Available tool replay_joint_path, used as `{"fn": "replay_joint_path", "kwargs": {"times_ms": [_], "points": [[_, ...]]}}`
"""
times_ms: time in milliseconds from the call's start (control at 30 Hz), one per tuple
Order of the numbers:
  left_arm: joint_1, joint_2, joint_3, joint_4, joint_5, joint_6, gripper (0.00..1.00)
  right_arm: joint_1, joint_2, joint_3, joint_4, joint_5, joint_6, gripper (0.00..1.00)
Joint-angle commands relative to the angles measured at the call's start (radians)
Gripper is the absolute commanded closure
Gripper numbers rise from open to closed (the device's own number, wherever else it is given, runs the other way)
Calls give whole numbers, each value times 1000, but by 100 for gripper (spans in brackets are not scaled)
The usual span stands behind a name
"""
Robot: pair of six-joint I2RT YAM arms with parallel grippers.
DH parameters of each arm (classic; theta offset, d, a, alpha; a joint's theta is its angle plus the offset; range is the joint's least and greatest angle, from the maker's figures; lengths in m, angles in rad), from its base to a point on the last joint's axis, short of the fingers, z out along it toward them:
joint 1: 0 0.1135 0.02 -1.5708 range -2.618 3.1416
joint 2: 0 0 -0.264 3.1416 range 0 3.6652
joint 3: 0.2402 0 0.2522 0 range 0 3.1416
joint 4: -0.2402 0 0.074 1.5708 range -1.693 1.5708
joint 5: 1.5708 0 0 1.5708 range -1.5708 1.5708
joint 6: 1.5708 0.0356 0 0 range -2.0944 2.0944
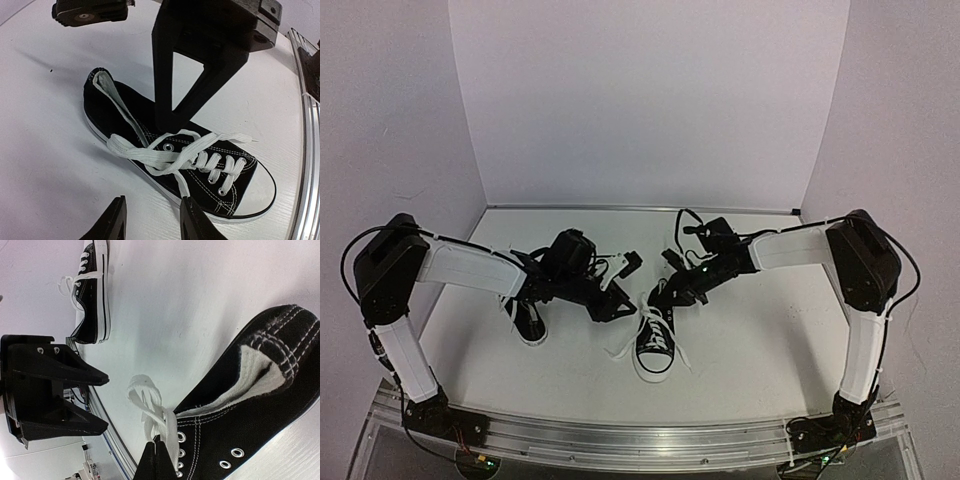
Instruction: Tie the shoes
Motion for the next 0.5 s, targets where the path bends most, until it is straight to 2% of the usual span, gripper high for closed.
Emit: {"fn": "replay_joint_path", "kwargs": {"times_ms": [0,167,333,467], "points": [[0,-45,20,38,52,25,65,-5,-37,-5,-2,-11,-16,100],[-36,-44,23,31,18,142,67,-5,-29,-6,-4,3,-3,99],[-74,-11,64,14,-23,226,68,-17,-35,1,-4,5,3,87],[-85,29,108,-2,-35,264,70,-17,-13,5,-9,3,2,84]]}}
